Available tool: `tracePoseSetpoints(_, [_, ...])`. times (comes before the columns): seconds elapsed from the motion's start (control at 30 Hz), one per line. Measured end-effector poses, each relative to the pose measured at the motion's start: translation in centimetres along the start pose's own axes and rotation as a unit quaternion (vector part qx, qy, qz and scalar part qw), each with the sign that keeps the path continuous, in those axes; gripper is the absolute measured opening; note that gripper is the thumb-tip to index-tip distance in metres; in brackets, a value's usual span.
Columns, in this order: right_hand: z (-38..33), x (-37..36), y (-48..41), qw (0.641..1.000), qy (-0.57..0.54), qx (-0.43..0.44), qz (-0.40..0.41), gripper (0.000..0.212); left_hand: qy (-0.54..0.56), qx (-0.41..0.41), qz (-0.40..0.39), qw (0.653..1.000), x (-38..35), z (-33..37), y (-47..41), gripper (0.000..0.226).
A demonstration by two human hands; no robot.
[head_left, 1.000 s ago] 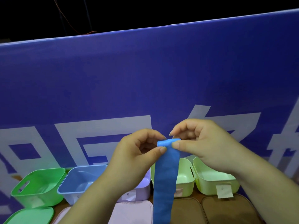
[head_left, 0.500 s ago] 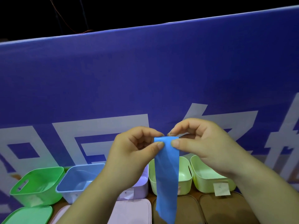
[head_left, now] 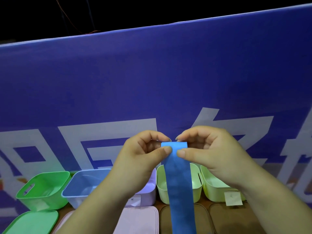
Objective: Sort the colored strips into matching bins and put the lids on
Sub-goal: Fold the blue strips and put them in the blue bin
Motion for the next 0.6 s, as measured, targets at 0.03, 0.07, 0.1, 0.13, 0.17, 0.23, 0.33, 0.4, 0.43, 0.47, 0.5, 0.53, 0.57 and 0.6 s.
tracePoseSetpoints(0.03, [0.1,0.1,-0.1,1.0,0.013,0.001,0.005,0.023,-0.001,-0.002,0.001,1.0,0.0,0.0,0.1,0.014])
tracePoseSetpoints(0.07, [0.2,0.1,-0.1,0.999,0.03,0.006,0.01,0.023,-0.001,-0.003,0.001,1.0,0.0,0.0,0.1,0.014])
tracePoseSetpoints(0.1, [0.2,0.0,-0.1,0.999,0.047,0.011,0.013,0.023,-0.001,-0.003,0.001,1.0,0.0,-0.1,0.2,0.015])
tracePoseSetpoints(0.13, [0.1,-0.1,0.0,0.998,0.057,0.017,0.013,0.023,0.0,-0.001,0.001,1.0,0.1,-0.1,0.2,0.015])
tracePoseSetpoints(0.17, [0.0,-0.2,0.1,0.998,0.06,0.022,0.011,0.023,0.002,0.002,0.001,1.0,0.3,-0.2,0.3,0.016])
tracePoseSetpoints(0.23, [-0.3,-0.6,0.3,0.998,0.052,0.024,0.008,0.024,0.003,-0.001,-0.001,1.0,0.6,-0.2,0.4,0.017])
tracePoseSetpoints(0.33, [-0.6,-1.2,0.3,0.999,0.035,0.008,0.007,0.023,0.004,-0.025,-0.005,1.0,1.3,0.3,0.6,0.014])
tracePoseSetpoints(0.4, [-0.8,-1.7,0.4,0.999,0.032,-0.005,0.002,0.022,0.007,-0.045,-0.008,0.999,1.8,0.7,0.8,0.013])
tracePoseSetpoints(0.43, [-1.1,-2.0,0.5,0.999,0.032,-0.011,-0.001,0.022,0.011,-0.051,-0.009,0.999,2.1,0.8,0.9,0.012])
tracePoseSetpoints(0.47, [-1.3,-2.4,0.6,0.999,0.032,-0.016,-0.003,0.022,0.014,-0.058,-0.009,0.998,2.5,0.9,1.0,0.013])
tracePoseSetpoints(0.5, [-1.5,-2.7,0.7,0.999,0.032,-0.021,-0.005,0.022,0.014,-0.065,-0.008,0.998,2.9,1.1,1.1,0.013])
tracePoseSetpoints(0.53, [-1.8,-3.1,0.9,0.999,0.029,-0.027,-0.006,0.022,0.012,-0.071,-0.008,0.997,3.4,1.2,1.2,0.014])
tracePoseSetpoints(0.57, [-2.0,-3.6,1.0,0.999,0.025,-0.032,-0.007,0.022,0.011,-0.076,-0.009,0.997,4.0,1.3,1.4,0.015])
tracePoseSetpoints(0.6, [-2.2,-3.9,1.1,0.999,0.022,-0.036,-0.006,0.022,0.012,-0.08,-0.013,0.997,4.3,1.4,1.4,0.017])
Point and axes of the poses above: each hand's wrist, its own y-axis away from the middle knuckle, its own x-axis out of the back of the hand, z = x × y, the point moved 8 cm from there along -y, towards the middle knuckle, and after that the axes turned 15 degrees about z, right-handed, at the moved point
